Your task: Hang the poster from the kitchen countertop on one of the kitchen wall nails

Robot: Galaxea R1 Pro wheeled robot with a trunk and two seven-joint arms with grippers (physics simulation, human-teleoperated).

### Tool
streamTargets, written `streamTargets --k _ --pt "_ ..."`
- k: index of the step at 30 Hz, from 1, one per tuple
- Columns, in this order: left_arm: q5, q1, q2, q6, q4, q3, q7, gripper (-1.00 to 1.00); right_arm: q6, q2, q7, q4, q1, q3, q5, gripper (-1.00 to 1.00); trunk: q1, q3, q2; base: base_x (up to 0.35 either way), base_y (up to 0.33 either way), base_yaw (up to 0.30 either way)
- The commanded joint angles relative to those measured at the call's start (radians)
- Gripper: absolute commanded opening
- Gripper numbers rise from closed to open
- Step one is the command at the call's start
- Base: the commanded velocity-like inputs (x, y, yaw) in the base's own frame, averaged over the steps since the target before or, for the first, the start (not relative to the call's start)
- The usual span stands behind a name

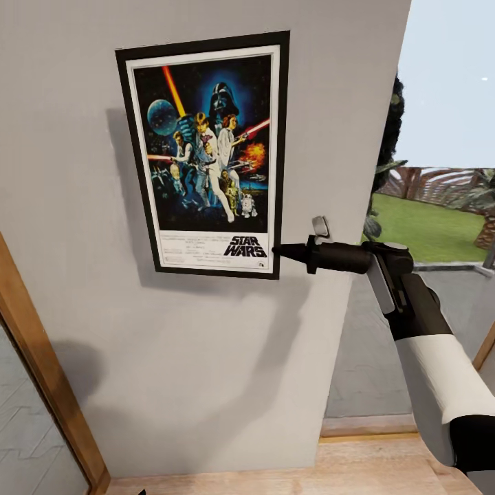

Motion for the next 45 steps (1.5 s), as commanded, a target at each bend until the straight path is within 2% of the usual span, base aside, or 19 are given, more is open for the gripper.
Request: streamTargets --k 1,27,36,45 --pt "0.007 0.000 0.000 -0.005 -0.001 -0.008 0.000 1.00 0.009 -0.001 -0.002 0.000 0.000 0.002 -0.008 -1.00 0.001 0.000 -0.001 0.202 0.000 0.000" --pt "0.007 0.000 0.000 -0.005 -0.001 -0.008 0.000 1.00 0.009 -0.001 -0.002 0.002 0.000 0.001 -0.008 -1.00 0.001 0.000 -0.001 0.026 0.000 0.000" --pt "0.007 0.000 0.000 -0.005 -0.001 -0.007 -0.001 1.00 0.009 -0.001 -0.002 0.002 0.000 0.001 -0.008 -1.00 0.001 0.000 -0.001 0.170 0.000 0.000" --pt "0.007 0.000 0.000 -0.004 -0.001 -0.007 -0.001 1.00 0.009 -0.001 -0.002 0.002 0.000 0.002 -0.008 -1.00 0.001 0.000 -0.001 0.023 0.000 0.000"
